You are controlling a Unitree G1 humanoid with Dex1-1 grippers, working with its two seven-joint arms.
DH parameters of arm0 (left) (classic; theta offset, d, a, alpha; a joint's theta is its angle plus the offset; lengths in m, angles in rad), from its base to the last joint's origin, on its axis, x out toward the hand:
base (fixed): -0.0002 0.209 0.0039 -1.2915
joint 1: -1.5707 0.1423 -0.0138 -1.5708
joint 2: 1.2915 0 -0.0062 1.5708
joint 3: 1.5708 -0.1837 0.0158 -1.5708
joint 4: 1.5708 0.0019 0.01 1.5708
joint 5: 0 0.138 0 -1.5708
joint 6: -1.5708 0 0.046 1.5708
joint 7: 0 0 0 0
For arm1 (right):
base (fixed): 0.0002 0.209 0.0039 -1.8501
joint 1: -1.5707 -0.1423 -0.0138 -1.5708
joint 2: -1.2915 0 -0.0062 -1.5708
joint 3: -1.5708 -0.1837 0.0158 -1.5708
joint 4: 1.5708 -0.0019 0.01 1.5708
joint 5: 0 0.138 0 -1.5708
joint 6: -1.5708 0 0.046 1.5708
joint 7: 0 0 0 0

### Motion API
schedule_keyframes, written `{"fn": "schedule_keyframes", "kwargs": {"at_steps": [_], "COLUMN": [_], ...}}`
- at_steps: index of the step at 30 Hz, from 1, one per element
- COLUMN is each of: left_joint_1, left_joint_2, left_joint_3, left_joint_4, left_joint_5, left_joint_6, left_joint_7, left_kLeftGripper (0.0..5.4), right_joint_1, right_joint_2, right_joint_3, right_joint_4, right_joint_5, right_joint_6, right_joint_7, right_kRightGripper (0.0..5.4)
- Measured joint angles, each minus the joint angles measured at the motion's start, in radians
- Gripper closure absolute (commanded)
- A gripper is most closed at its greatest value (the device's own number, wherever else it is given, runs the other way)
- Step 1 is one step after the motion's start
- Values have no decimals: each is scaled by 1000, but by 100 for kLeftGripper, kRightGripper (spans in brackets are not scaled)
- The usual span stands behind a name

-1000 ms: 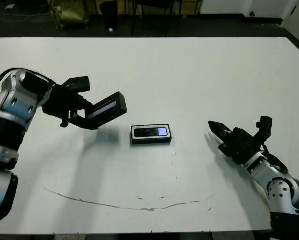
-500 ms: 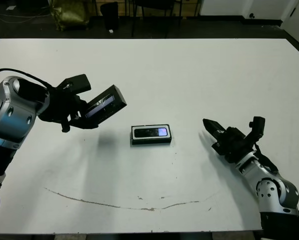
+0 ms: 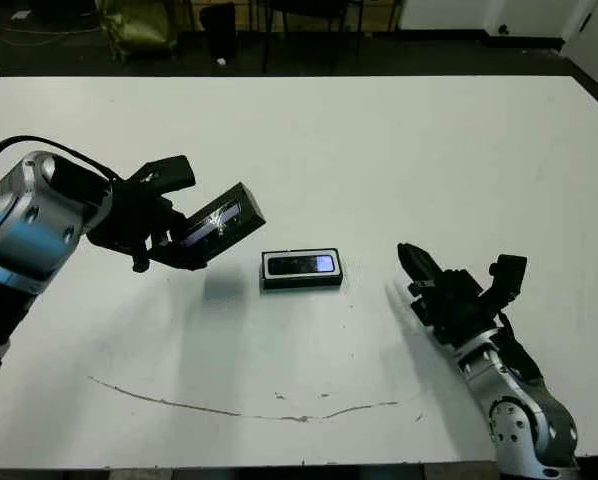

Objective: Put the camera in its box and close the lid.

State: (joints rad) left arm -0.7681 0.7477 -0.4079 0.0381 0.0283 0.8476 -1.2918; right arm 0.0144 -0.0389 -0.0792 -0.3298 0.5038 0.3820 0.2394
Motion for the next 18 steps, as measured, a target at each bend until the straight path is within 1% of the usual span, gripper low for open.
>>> {"fn": "schedule_keyframes", "kwargs": {"at_steps": [4,7,10,13,18], "left_joint_1": [-59,-108,-147,-186,-227], "left_joint_2": [-6,-35,-75,-119,-177], "left_joint_3": [-75,-115,-138,-155,-194], "left_joint_4": [80,167,241,315,455], "left_joint_5": [8,9,12,14,33], "left_joint_6": [-39,-70,-95,-137,-214], "left_joint_7": [-48,-83,-101,-130,-188], "left_kLeftGripper": [332,332,332,332,332], "right_joint_1": [2,10,22,33,38], "right_joint_2": [17,36,41,37,35], "right_joint_3": [12,15,14,13,17], "right_joint_4": [-48,-68,-98,-117,-158], "right_joint_5": [-1,-8,-29,-52,-63], "right_joint_6": [3,-8,-9,-32,-11], "right_joint_7": [-41,-68,-104,-111,-152], "right_kRightGripper": [540,540,540,540,540]}}
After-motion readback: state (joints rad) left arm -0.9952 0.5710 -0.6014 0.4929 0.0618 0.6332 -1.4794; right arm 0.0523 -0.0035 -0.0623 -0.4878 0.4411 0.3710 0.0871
